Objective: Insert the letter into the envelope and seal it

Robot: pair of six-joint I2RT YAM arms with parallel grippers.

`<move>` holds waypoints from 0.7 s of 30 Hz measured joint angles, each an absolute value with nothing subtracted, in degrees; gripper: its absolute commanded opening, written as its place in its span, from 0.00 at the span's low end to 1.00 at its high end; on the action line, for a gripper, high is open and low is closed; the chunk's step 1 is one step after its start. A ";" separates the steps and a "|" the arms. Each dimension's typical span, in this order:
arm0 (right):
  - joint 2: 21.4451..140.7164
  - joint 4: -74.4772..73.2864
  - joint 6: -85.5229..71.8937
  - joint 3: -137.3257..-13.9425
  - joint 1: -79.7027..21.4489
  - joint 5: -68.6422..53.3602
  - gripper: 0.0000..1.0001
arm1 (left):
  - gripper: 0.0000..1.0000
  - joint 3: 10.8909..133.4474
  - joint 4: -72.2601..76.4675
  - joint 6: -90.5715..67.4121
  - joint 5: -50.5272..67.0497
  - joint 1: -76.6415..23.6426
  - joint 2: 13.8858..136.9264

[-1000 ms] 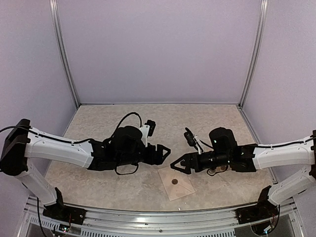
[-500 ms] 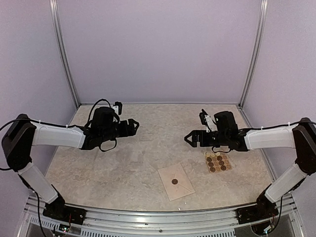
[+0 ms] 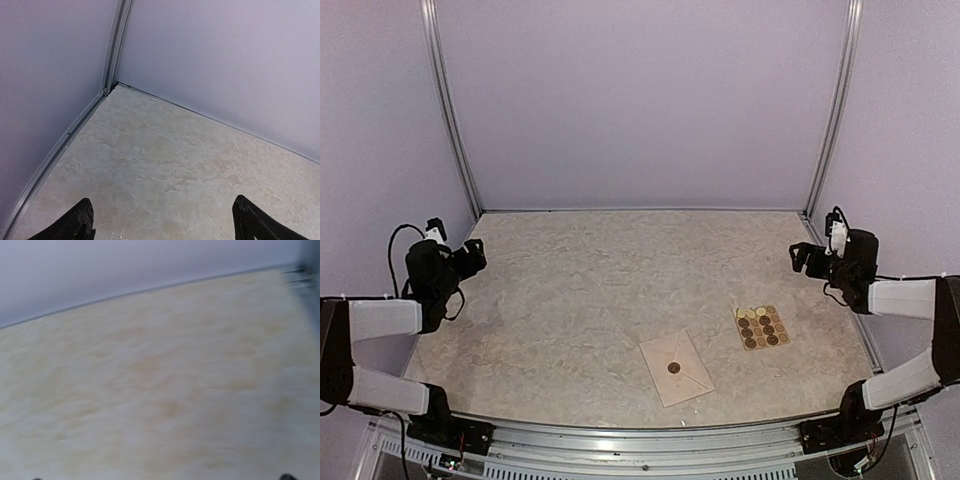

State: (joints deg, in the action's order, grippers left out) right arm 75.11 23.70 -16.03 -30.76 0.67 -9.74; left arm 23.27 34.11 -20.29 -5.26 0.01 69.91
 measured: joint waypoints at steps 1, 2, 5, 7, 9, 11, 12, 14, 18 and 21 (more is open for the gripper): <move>74.59 25.06 -15.44 -29.43 1.52 -9.15 1.00 | 0.91 21.98 35.40 -19.03 -5.69 0.54 69.08; 73.91 27.29 -14.48 -27.40 2.39 -8.25 1.00 | 0.91 20.73 36.97 -17.69 -6.57 0.86 68.55; 72.90 32.82 -12.32 -23.05 3.11 -5.93 0.99 | 0.92 17.41 41.71 -14.24 -8.40 1.21 68.31; 72.18 35.66 -11.09 -20.58 3.14 -4.51 1.00 | 0.92 16.03 43.48 -12.75 -9.17 1.21 68.64; 71.29 37.74 -10.26 -19.31 3.16 -3.27 1.00 | 0.92 15.73 44.80 -11.86 -9.52 1.21 69.10; 69.84 39.81 -9.74 -18.35 3.16 -2.39 1.00 | 0.92 15.73 46.00 -11.20 -9.56 1.21 69.28; 68.99 40.80 -9.56 -17.87 3.18 -1.93 1.00 | 0.93 15.73 46.41 -10.98 -9.58 1.21 69.32; 67.64 42.37 -9.23 -17.19 3.18 -1.17 0.99 | 0.93 15.73 47.11 -10.61 -9.56 1.21 69.52; 66.85 44.45 -8.97 -16.75 3.18 -0.73 1.00 | 0.93 15.73 47.55 -10.17 -9.58 1.21 70.08; 66.87 44.91 -8.88 -16.73 3.18 -0.69 1.00 | 0.96 15.73 47.70 -10.11 -9.56 1.21 70.13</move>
